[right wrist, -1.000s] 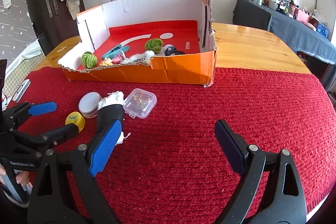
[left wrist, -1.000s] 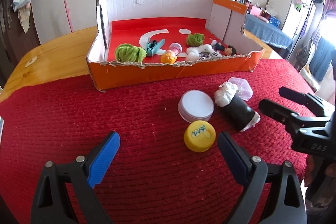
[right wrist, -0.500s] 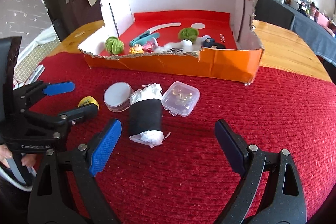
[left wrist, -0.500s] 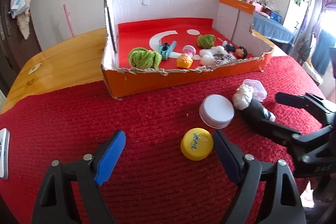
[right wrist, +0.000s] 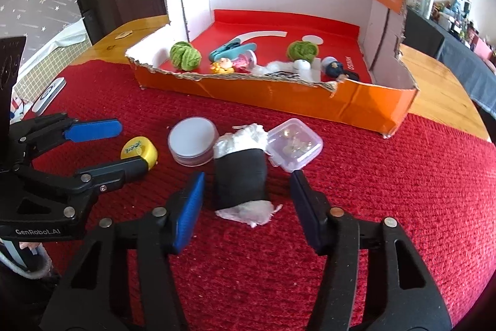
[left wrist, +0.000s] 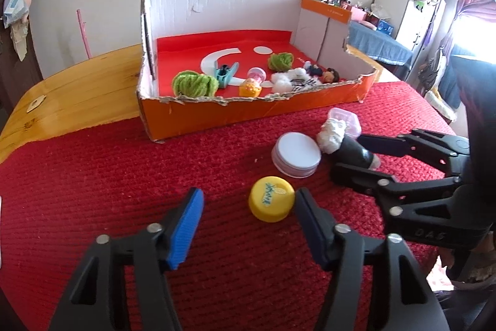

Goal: Organize objects
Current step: 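Grasp the yellow lid with the left gripper while the right gripper grasps the black-and-white cylinder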

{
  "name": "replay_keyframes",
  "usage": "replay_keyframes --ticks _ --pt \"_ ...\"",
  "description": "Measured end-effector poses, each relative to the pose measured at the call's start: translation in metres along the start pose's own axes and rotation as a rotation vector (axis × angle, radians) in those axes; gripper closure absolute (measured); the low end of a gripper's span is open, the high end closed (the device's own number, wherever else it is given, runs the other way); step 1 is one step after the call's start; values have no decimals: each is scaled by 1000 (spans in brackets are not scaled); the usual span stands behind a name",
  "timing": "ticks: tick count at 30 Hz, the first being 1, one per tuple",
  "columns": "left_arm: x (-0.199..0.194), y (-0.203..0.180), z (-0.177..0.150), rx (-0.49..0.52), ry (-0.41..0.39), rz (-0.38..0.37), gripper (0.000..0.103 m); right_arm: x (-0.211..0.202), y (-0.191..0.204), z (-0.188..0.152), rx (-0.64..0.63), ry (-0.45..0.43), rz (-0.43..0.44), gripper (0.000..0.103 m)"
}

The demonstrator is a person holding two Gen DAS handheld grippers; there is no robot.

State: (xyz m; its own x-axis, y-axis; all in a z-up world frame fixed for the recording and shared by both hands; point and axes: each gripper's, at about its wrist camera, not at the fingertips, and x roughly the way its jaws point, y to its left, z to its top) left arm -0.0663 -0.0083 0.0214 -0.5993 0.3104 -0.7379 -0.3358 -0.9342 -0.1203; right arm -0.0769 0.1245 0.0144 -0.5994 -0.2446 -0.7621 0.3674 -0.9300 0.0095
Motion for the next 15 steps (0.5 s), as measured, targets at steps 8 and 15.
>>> replay_keyframes --ticks 8,15 --pt "1 -7 0 3 -10 -57 72 -2 8 -3 -46 -24 32 70" --pt "-10 -7 4 -10 -35 -65 72 -16 7 0 -32 -55 83 70"
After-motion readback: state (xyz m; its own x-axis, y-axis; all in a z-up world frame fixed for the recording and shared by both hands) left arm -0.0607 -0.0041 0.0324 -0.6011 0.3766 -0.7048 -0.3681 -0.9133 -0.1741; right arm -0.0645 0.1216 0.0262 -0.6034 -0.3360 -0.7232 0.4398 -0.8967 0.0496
